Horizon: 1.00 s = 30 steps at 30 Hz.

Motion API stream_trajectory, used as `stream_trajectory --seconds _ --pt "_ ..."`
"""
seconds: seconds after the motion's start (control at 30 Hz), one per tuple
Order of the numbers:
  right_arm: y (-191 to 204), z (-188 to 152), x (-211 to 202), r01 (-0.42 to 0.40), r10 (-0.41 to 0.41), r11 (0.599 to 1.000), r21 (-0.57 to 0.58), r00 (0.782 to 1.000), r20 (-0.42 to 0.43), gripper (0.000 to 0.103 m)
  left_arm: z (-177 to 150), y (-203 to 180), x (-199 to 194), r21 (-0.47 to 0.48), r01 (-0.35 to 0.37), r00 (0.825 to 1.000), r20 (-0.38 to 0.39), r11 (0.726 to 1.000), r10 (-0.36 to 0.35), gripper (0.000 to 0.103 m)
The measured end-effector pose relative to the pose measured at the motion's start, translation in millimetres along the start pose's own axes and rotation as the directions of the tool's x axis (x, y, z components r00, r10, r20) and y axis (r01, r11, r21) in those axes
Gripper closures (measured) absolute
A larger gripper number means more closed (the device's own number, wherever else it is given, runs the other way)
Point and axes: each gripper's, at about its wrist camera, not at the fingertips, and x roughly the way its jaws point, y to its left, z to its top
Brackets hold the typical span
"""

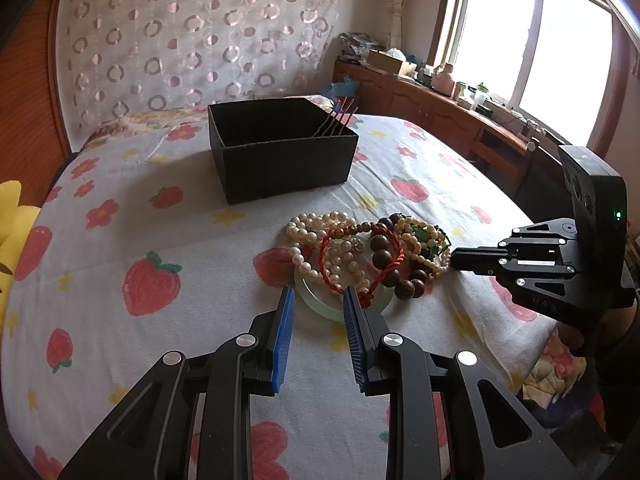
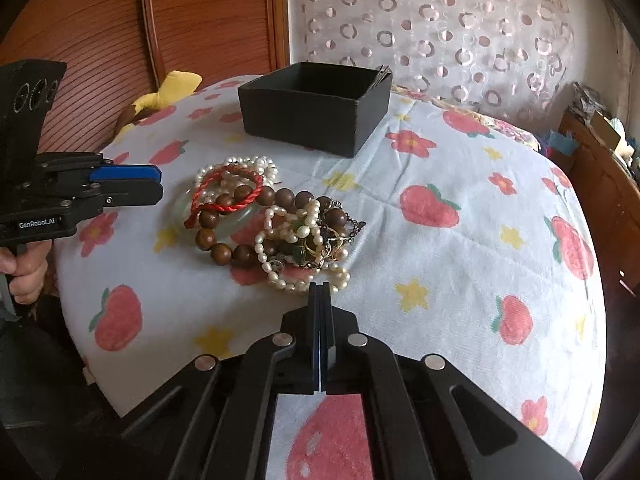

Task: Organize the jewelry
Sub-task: 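Move the open right tool back to the jewelry pile on the dish, then grasp the green-pendant necklace with the right tool and lift it from the tangle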

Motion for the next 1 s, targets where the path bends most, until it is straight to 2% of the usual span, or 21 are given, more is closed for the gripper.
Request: stream_trajectory --seconds 0.17,0.4,0.47,0.53,0.7,0.83,0.9,0.93,1.0 --pt "-4 7 -12 0.010 -0.011 1.000 0.014 0.998 0.055 0.103 -1 0 -1 0.000 0.001 1.000 -0.003 1.000 -0.001 0.079" --pt "2 8 -9 -0.034 0.033 0.999 0.027 0.998 0.054 0.101 -1 0 0 -0.002 0.001 1.000 0.000 1.000 -0.001 0.079" --pt "2 7 -8 -0.047 0.045 0.998 0.046 0.997 0.058 0.077 -1 0 -1 -0.002 0.001 1.000 0.000 1.000 -0.001 0.079" --pt "2 8 -6 -0.064 0.060 0.996 0.060 0.997 0.056 0.074 -1 0 0 -0.003 0.002 1.000 0.001 1.000 -0.002 0.079" --pt "3 9 6 -0.033 0.031 0.997 0.071 0.999 0.024 0.074 -1 1 -1 -0.003 0.002 1.000 0.001 1.000 -0.002 0.079" --pt "8 14 9 0.018 -0.018 0.999 0.030 1.000 0.009 0.075 -1 1 -1 -0.003 0.002 1.000 0.001 1.000 -0.002 0.079" --pt "7 15 11 0.003 -0.003 1.000 0.027 1.000 -0.008 0.083 -1 0 -1 -0.001 0.003 1.000 0.003 1.000 -0.003 0.079" --pt "7 15 11 0.006 -0.006 1.000 0.022 1.000 -0.011 0.092 -1 0 -2 0.000 0.004 1.000 0.003 1.000 -0.004 0.079" --pt "8 13 10 0.020 -0.020 1.000 0.003 1.000 -0.010 0.094 -1 0 -2 -0.001 0.003 1.000 0.003 1.000 -0.003 0.079"
